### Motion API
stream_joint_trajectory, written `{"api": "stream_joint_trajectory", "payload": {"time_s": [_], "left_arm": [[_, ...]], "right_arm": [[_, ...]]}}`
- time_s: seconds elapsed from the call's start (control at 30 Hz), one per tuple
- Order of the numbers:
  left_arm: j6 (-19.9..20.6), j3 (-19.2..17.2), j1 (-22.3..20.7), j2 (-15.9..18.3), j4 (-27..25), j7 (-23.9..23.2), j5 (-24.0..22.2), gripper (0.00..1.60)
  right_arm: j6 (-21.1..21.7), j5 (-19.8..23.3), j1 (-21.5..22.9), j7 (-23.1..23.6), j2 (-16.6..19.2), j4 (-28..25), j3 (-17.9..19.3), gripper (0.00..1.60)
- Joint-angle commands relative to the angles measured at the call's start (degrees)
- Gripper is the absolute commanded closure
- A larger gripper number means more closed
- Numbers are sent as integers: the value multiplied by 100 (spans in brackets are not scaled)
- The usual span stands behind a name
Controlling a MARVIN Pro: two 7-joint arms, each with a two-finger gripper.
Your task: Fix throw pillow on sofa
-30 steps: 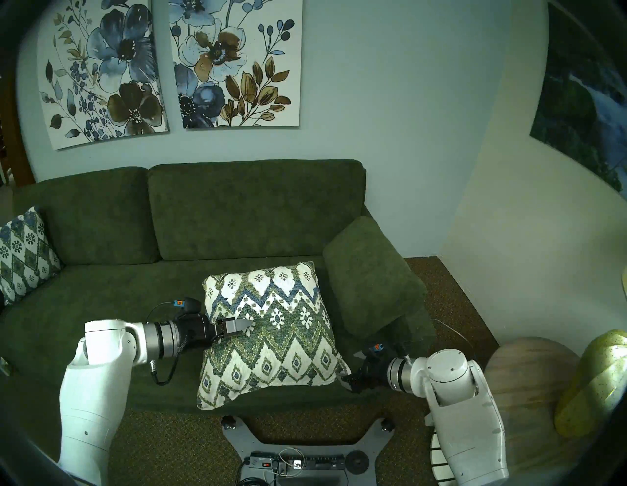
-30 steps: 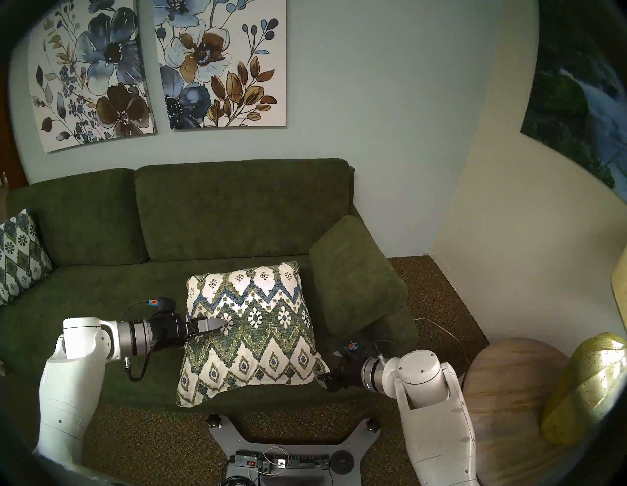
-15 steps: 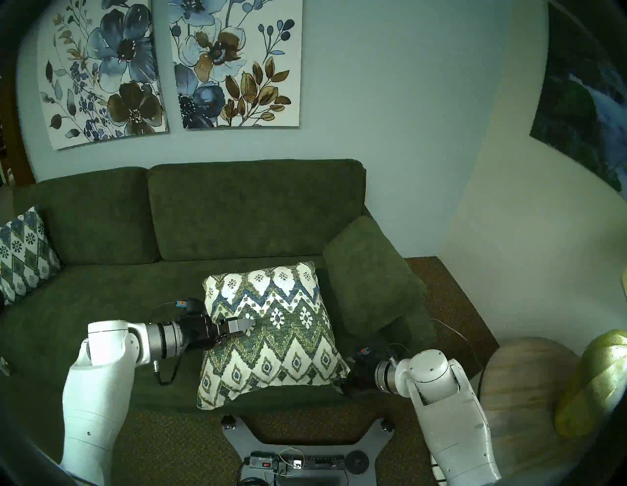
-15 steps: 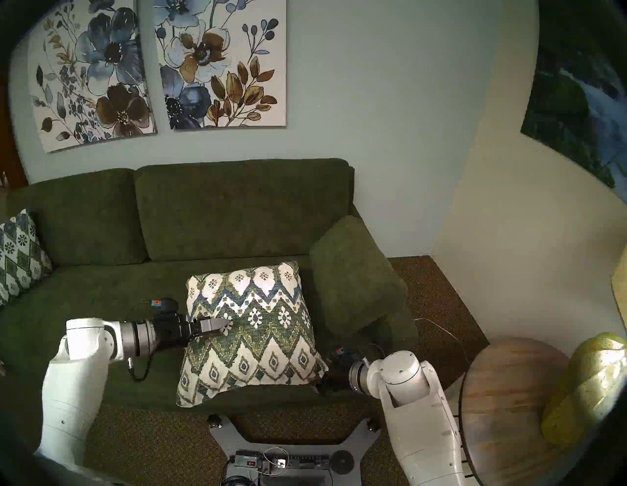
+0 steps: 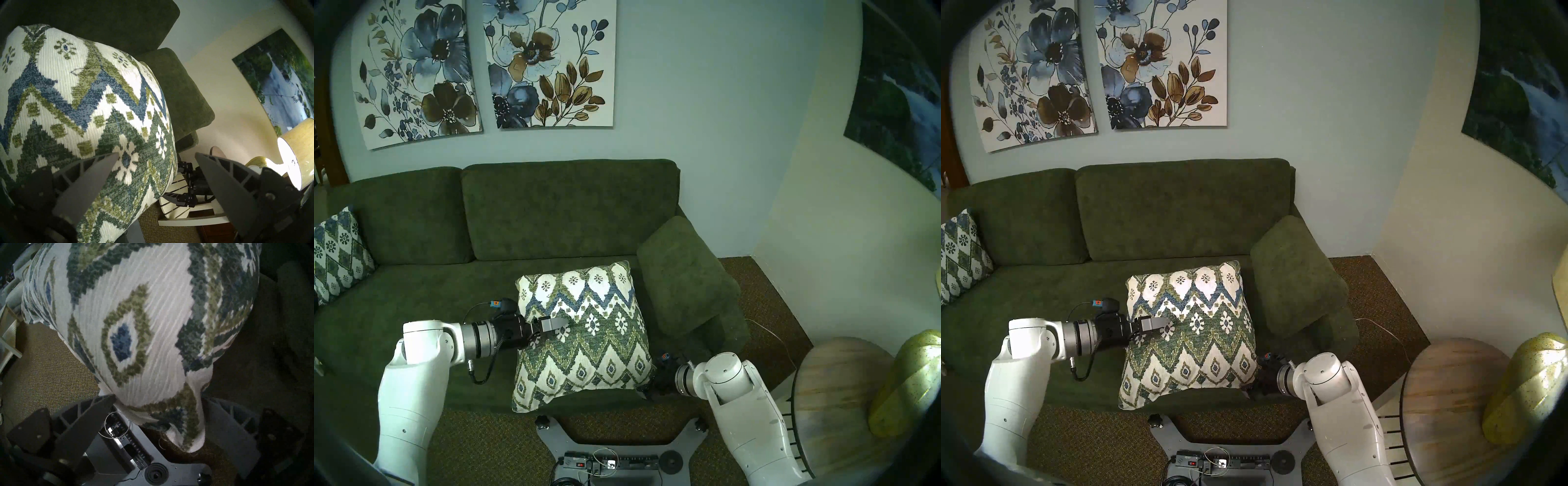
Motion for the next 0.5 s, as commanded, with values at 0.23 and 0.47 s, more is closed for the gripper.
{"api": "stream_joint_trajectory", "payload": {"time_s": [0.23, 0.47], "left_arm": [[60, -118, -150, 122, 36, -124, -134, 0], [83, -153, -159, 136, 33, -63, -167, 0]], "right_arm": [[-1, 212, -360, -148, -67, -976, 306, 160], [-30, 36, -225, -357, 118, -1494, 444, 160]]}}
